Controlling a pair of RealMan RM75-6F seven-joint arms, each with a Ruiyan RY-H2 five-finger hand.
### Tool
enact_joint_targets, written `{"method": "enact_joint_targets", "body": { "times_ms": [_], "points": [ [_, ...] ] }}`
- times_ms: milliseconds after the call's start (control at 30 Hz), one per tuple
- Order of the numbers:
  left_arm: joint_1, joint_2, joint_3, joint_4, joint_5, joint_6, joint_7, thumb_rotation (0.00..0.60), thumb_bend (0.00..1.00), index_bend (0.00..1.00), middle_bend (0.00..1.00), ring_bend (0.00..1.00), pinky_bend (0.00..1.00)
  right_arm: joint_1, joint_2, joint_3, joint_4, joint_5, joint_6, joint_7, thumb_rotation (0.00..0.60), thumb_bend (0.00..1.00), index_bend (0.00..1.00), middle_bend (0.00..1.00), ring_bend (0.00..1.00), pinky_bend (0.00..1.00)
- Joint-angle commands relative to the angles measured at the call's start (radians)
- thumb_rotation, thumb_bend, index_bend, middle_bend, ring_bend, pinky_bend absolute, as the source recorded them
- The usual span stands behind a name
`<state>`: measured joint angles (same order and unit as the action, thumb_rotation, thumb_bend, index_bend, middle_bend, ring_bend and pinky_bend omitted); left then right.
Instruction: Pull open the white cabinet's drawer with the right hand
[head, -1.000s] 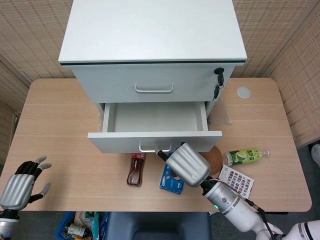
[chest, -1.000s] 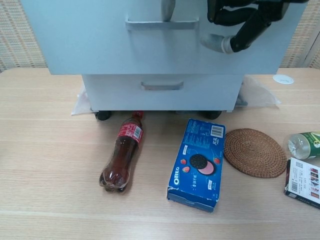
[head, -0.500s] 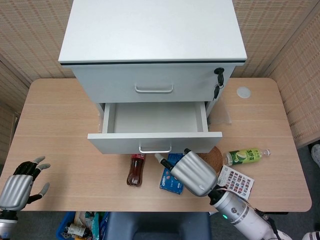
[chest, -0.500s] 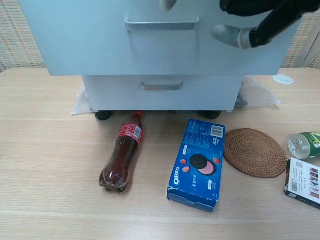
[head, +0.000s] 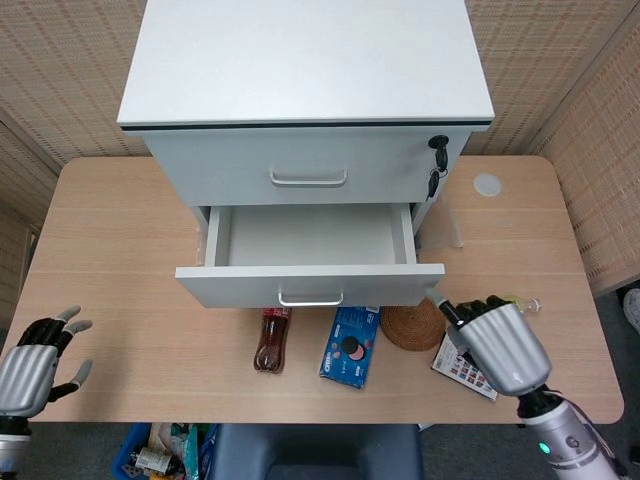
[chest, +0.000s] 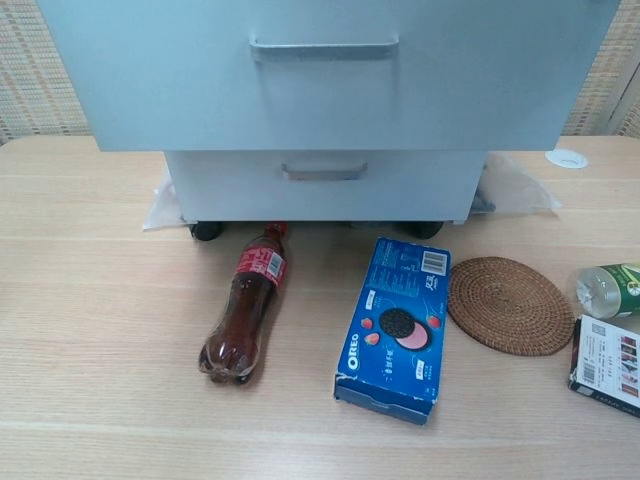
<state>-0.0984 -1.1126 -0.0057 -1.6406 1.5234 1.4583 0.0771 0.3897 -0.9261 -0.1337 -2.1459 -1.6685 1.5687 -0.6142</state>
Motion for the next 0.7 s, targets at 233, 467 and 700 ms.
{"method": "enact_joint_targets", "body": {
  "times_ms": [233,467,700],
  "points": [
    [-0.003,-0.03,-0.016,-0.002,0.016,0.03,0.026,0.6,0.34,0.18,0.13,0.18,0.16,-0.212,-0.056,-0.018,0.338,0.104,0.114,0.35,0.6,0.39,0.21,0.41,0.38,0.53],
    [0.0,-0.045,-0.015,-0.009,0.038,0.05,0.042,0.6,0.34,0.15,0.11,0.16,0.16,-0.255,-0.137,0.004,0.493,0.147,0.063,0.478,0.6,0.33,0.07,0.19,0.18,0.36],
    [0.003,-0.056,-0.01,-0.009,0.059,0.065,0.043,0.6,0.34,0.15,0.11,0.16,0.16,-0.27,-0.197,0.037,0.59,0.141,0.035,0.546,0.6,0.33,0.07,0.17,0.17,0.35]
  ]
}}
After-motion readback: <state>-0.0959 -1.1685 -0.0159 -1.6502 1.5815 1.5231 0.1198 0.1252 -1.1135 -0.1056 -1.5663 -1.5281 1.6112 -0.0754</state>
